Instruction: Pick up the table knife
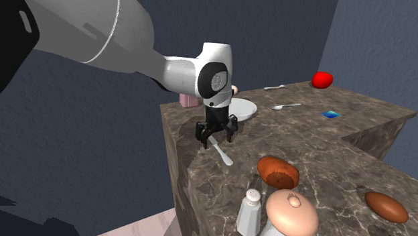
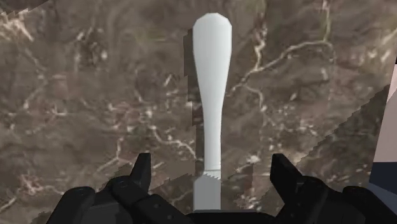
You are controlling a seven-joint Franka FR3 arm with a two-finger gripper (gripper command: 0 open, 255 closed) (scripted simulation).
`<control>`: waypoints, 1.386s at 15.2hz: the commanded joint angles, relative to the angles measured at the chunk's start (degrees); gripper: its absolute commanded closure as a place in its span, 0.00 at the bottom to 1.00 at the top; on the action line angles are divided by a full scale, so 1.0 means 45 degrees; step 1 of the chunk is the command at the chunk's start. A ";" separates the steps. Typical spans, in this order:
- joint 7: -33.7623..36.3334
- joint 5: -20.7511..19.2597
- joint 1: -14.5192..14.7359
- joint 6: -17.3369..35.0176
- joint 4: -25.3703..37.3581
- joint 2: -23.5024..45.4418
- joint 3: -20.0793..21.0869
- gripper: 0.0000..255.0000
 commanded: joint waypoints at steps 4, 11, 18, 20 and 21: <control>-0.0005 0.0003 -0.0004 0.0040 -0.0011 0.0021 0.0001 1.00; -0.0005 -0.0008 -0.0004 -0.0085 0.0034 -0.0059 -0.0007 1.00; 0.0029 -0.0079 0.0010 -0.1102 0.0643 -0.0471 -0.0042 1.00; 0.0037 -0.0096 0.0012 -0.1402 0.0846 -0.0568 -0.0050 1.00; 0.0041 -0.0104 0.0012 -0.1553 0.0953 -0.0613 -0.0054 1.00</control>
